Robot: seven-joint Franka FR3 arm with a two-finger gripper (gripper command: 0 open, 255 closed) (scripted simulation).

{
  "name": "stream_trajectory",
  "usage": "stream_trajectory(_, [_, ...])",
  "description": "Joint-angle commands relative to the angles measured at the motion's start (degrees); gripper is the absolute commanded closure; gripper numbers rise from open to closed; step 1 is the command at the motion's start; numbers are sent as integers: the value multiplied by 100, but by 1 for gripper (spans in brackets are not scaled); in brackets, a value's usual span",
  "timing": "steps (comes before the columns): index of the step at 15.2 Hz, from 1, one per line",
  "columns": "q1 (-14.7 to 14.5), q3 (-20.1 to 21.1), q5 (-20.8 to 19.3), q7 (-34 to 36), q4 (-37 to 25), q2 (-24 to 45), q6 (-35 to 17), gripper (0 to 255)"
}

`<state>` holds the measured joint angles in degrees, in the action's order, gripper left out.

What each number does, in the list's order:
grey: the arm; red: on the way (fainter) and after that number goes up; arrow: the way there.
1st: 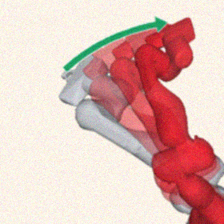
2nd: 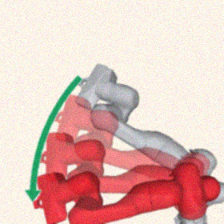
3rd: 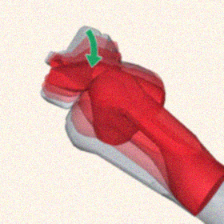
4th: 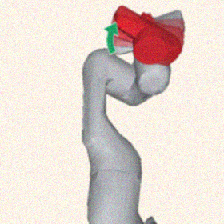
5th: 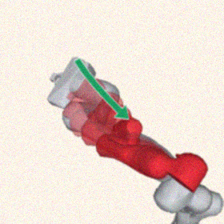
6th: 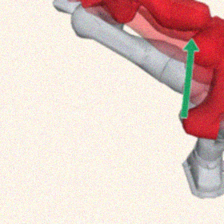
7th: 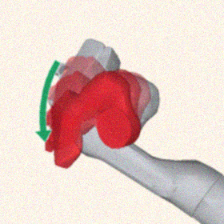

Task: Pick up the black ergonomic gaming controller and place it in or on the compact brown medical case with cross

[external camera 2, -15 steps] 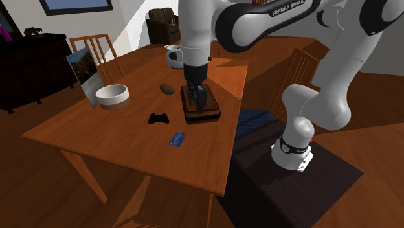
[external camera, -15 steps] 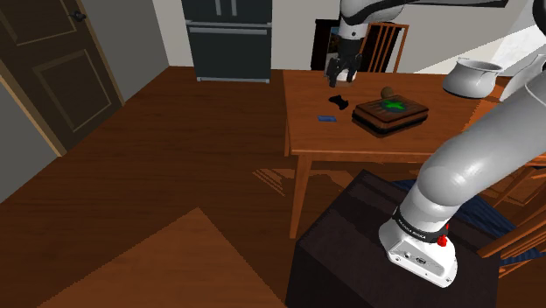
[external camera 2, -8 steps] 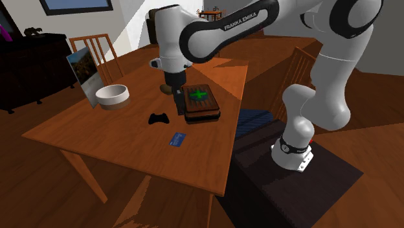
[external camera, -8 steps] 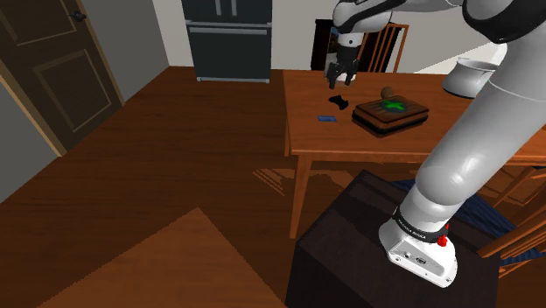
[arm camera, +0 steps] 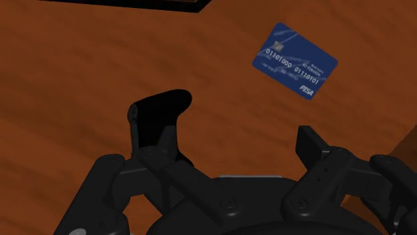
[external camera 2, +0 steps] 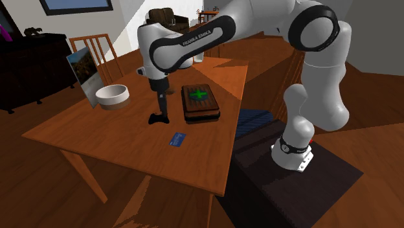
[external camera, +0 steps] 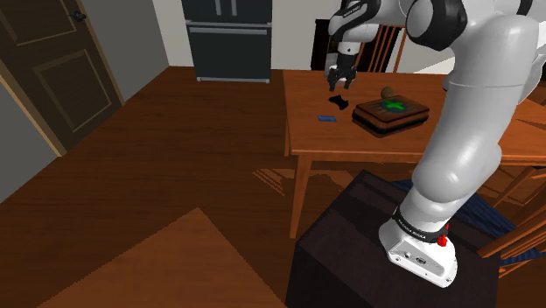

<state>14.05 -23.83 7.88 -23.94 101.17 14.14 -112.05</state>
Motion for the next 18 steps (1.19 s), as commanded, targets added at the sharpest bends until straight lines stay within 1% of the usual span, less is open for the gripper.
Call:
stream_trajectory(1, [184, -11, 238, -190, -456, 488, 58, 0])
stream_trajectory(4, [502, 20, 539, -404, -1195, 1195, 212, 0])
stream_trajectory(12, [498, 81, 629, -466, -836, 1354, -292, 0])
stream_trajectory(18, [498, 81, 629, -466, -836, 1354, -292, 0])
